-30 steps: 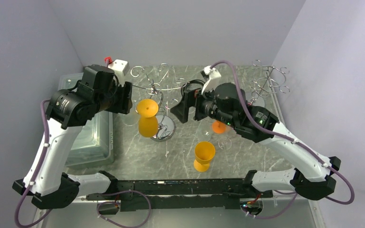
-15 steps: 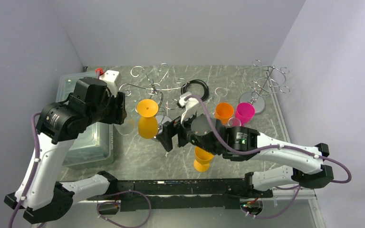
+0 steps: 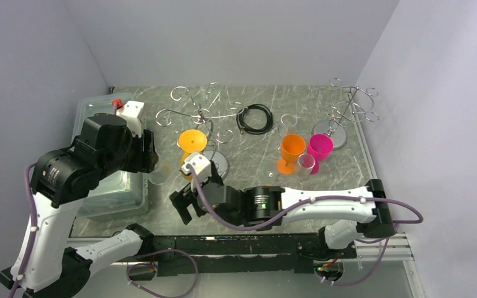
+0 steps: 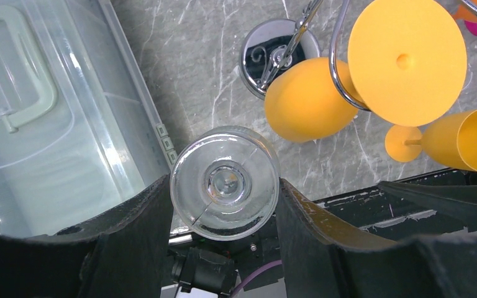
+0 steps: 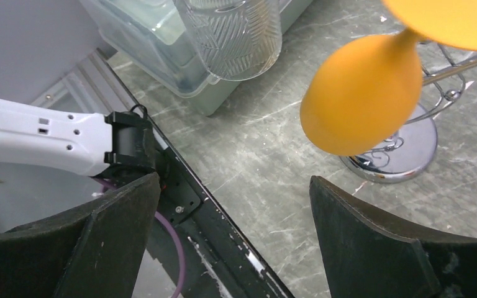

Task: Take the wine glass off the wine glass rack
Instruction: Place the wine glass at the center of the board.

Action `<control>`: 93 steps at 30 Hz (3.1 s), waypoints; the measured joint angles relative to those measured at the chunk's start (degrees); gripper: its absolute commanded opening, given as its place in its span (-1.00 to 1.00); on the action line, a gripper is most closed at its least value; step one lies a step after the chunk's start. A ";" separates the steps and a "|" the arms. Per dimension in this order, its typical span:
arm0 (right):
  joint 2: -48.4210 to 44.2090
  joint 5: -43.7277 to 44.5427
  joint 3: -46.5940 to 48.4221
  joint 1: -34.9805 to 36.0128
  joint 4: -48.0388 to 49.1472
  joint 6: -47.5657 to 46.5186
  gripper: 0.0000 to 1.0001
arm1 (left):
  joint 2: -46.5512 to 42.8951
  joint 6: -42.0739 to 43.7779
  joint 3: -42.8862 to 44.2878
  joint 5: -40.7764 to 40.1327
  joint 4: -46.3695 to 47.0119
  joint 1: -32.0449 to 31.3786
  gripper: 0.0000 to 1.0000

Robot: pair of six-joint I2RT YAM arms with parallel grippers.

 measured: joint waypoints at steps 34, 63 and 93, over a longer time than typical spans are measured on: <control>17.27 5.16 9.60 0.35 20.20 -13.29 0.98 | -3.52 -1.90 -0.02 2.25 -3.23 0.00 -0.63; 22.60 5.60 13.86 -1.46 24.68 -16.37 0.75 | -3.23 -1.95 0.83 -0.90 -4.66 0.20 -0.64; 21.51 4.94 6.25 -4.79 33.44 -18.23 -0.01 | -2.51 -3.45 2.73 1.03 -4.31 0.00 -0.38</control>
